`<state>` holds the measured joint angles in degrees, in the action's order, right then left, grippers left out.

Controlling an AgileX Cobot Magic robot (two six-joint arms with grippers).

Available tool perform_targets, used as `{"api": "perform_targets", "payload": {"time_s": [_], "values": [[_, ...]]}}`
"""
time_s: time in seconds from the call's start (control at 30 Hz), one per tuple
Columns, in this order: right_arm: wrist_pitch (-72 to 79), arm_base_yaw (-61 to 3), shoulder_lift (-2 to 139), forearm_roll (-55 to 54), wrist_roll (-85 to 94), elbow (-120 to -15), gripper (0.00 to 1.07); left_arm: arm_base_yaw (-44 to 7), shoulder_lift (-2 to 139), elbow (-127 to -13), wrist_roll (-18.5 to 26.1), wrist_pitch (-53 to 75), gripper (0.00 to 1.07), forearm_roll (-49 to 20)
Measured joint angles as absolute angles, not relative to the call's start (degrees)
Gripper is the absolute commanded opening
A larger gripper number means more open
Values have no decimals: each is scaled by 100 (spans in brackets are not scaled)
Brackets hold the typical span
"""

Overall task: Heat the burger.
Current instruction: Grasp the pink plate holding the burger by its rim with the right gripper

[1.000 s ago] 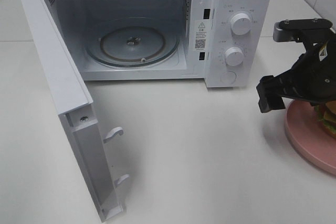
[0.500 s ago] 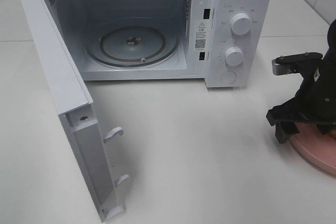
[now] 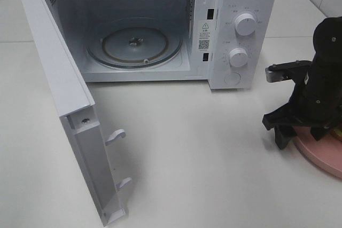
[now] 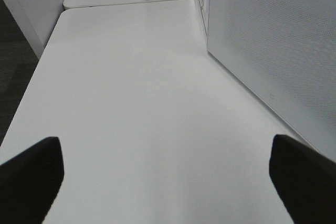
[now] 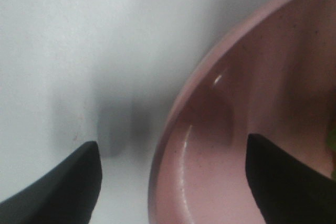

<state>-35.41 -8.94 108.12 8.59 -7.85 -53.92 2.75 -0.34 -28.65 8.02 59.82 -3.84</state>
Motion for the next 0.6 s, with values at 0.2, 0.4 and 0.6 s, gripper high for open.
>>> {"api": "perform_targets", "payload": {"time_s": [0.2, 0.4, 0.6], "values": [[-3661, -877, 10829, 854, -785, -5392, 75, 275, -34, -2865, 802, 5982, 101, -384], [-3667, -785, 10880, 888, -808, -5403, 75, 275, -34, -2865, 802, 5982, 101, -384], [-3667, -768, 10886, 905, -819, -5403, 57, 275, -34, -2865, 802, 5982, 101, -384]]}}
